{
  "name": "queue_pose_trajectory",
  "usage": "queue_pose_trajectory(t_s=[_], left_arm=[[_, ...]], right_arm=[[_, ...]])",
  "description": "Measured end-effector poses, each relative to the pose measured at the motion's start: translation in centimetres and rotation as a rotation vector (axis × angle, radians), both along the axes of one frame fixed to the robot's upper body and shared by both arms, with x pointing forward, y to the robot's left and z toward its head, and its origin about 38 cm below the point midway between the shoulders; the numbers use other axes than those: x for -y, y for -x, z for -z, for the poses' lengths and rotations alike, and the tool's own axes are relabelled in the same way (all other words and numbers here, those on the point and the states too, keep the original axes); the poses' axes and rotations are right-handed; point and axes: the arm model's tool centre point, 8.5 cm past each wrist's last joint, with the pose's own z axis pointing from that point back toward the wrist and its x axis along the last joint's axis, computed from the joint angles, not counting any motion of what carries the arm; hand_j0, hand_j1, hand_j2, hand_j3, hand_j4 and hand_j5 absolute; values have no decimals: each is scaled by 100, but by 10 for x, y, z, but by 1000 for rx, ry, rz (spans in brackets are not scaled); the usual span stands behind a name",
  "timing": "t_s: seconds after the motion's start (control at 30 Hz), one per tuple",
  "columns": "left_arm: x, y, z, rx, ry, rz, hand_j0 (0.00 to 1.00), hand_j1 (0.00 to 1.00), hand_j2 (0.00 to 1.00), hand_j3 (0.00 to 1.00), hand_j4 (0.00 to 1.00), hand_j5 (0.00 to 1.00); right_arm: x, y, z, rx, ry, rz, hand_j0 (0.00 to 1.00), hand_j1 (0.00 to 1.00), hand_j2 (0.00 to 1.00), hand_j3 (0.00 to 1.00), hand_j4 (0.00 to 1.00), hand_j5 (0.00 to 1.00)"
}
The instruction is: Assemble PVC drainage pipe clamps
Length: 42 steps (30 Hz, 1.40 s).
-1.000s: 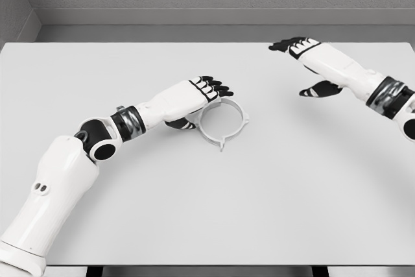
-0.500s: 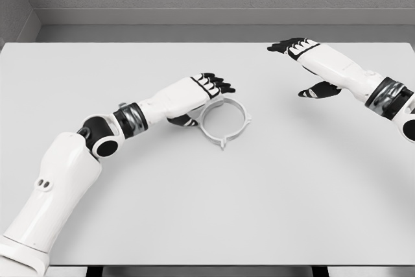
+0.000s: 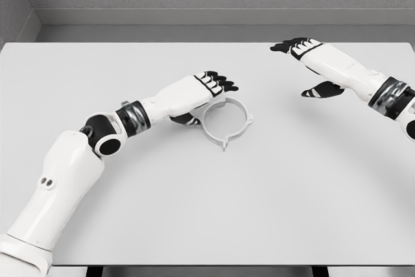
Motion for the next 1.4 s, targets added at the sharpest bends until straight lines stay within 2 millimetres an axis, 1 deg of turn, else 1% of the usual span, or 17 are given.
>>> queue_pose_trajectory(t_s=[0.13,0.17,0.3,0.47,0.67,0.8,0.97,1.4], left_arm=[[2,-1,-1,1,4,2,100,100,100,100,100,100],[3,-3,-4,7,5,2,100,100,100,100,100,100],[6,-4,-3,1,9,3,100,100,100,100,100,100],[5,-4,-7,9,12,3,100,100,100,100,100,100],[4,0,-9,18,20,9,100,100,100,100,100,100],[-8,-2,-8,21,-4,-5,100,100,100,100,100,100],[-13,0,-3,15,-20,-11,100,100,100,100,100,100],[-4,5,8,-5,-41,13,100,100,100,100,100,100]], right_arm=[[0,0,0,0,0,0,100,100,100,100,100,100],[0,0,0,0,0,0,100,100,100,100,100,100],[0,0,0,0,0,0,100,100,100,100,100,100],[0,0,1,-2,0,0,100,100,100,100,100,100],[0,0,1,-1,0,0,100,100,100,100,100,100],[0,0,0,0,0,0,100,100,100,100,100,100],[0,0,0,1,0,0,100,100,100,100,100,100],[0,0,0,1,-1,1,100,100,100,100,100,100]])
